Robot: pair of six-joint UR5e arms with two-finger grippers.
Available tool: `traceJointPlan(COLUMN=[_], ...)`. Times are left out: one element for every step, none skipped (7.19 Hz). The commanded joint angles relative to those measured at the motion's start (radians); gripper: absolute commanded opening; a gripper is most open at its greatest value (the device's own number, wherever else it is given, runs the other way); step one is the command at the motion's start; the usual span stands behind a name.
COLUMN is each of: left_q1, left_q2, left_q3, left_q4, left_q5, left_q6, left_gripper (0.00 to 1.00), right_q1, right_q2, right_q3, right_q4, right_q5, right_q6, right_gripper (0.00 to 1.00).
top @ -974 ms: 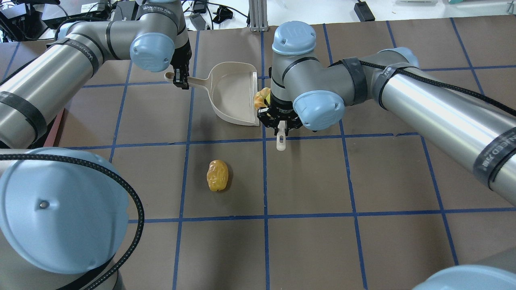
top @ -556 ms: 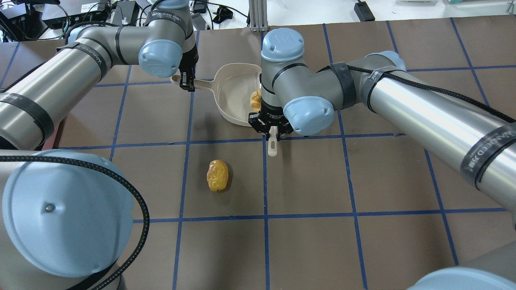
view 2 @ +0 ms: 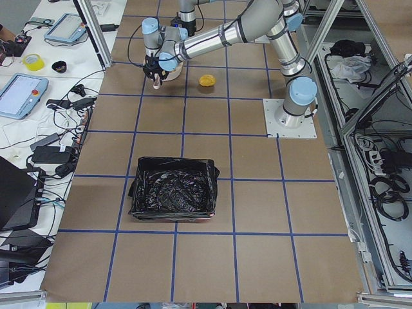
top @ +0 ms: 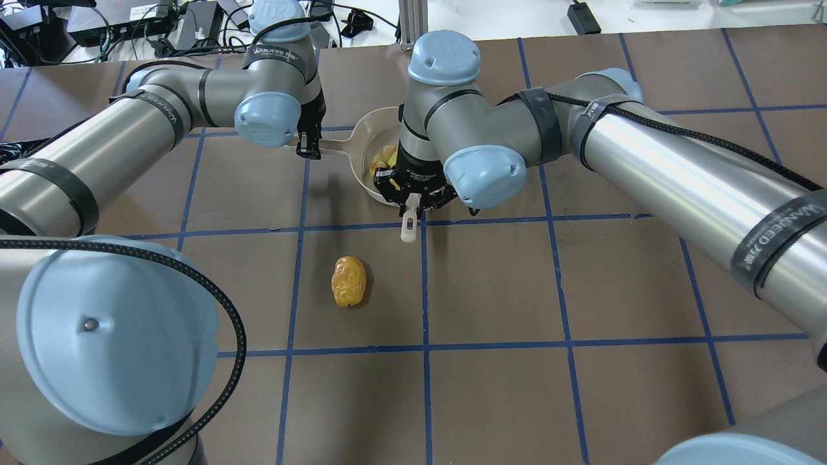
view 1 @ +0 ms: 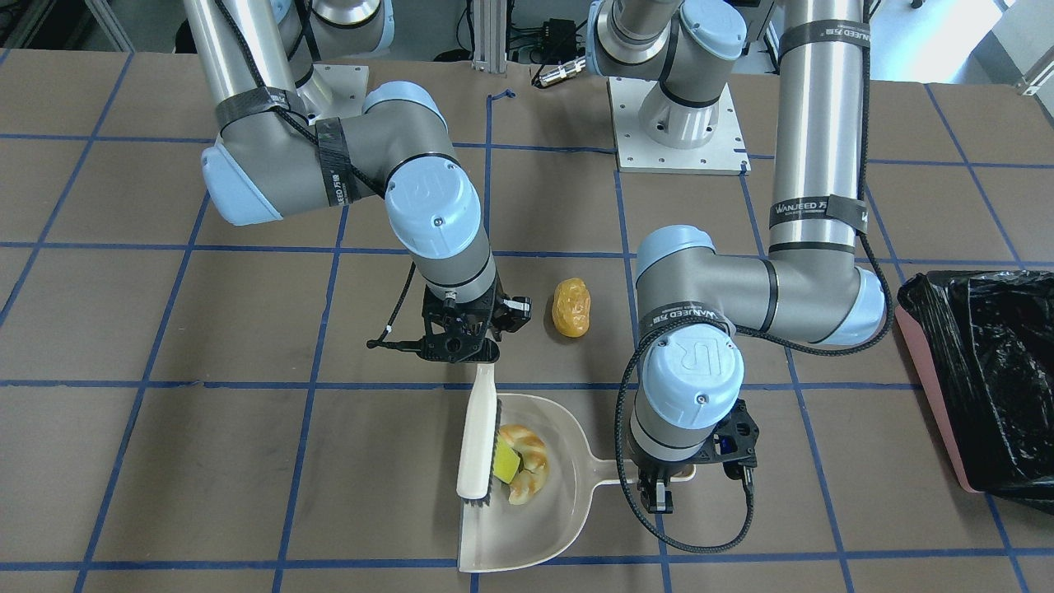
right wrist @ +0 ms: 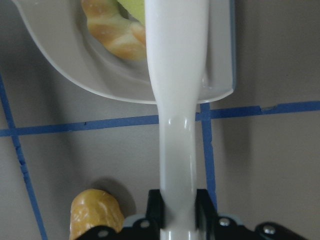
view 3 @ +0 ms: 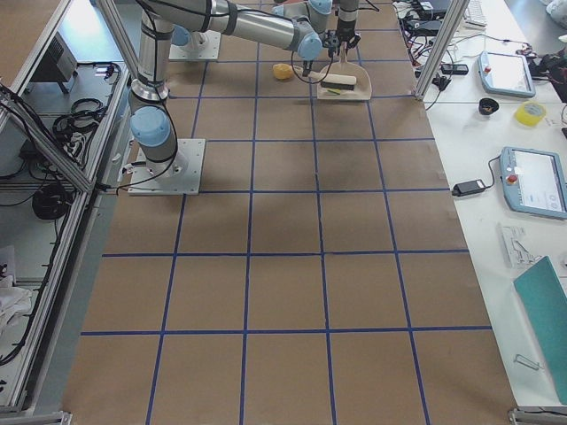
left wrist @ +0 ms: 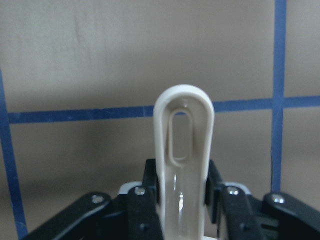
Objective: Sweep and dump trash into bin
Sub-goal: 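Sweep the bread and sponge into the dustpan with the brush in the right gripper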
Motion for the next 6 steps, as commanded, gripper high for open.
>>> traceJointPlan(left_q1=[0.003, 0.007, 0.009, 0.014, 0.029, 0.035], left_q2=[-0.008, -0.019, -0.020, -0.020, -0.020, -0.020], left_q3=[-0.005, -0.007, -0.007, -0.007, -0.007, -0.007], left_q4=[0.020, 0.029, 0.031, 0.031, 0.031, 0.029], left_q5=[-0.111, -0.161, -0.167, -0.168, -0.170, -0.171], left_q6=[0.091, 0.120, 0.137, 0.156, 0.171, 0.179], left_gripper=[0.00, 0.00, 0.00, 0.00, 0.00, 0.00], right_q1=[0.001, 0.004, 0.007, 0.007, 0.007, 0.007], right_q2=[-0.007, -0.023, -0.055, -0.095, -0.142, -0.182], right_q3=[-0.017, -0.017, -0.017, -0.017, -0.017, -0.016], right_q4=[0.012, 0.033, 0.081, 0.134, 0.209, 0.260], right_q5=[0.011, -0.006, -0.008, -0.011, -0.036, -0.038], right_q6=[0.028, 0.081, 0.100, 0.102, 0.100, 0.097], right_gripper=[0.00, 0.00, 0.00, 0.00, 0.00, 0.00])
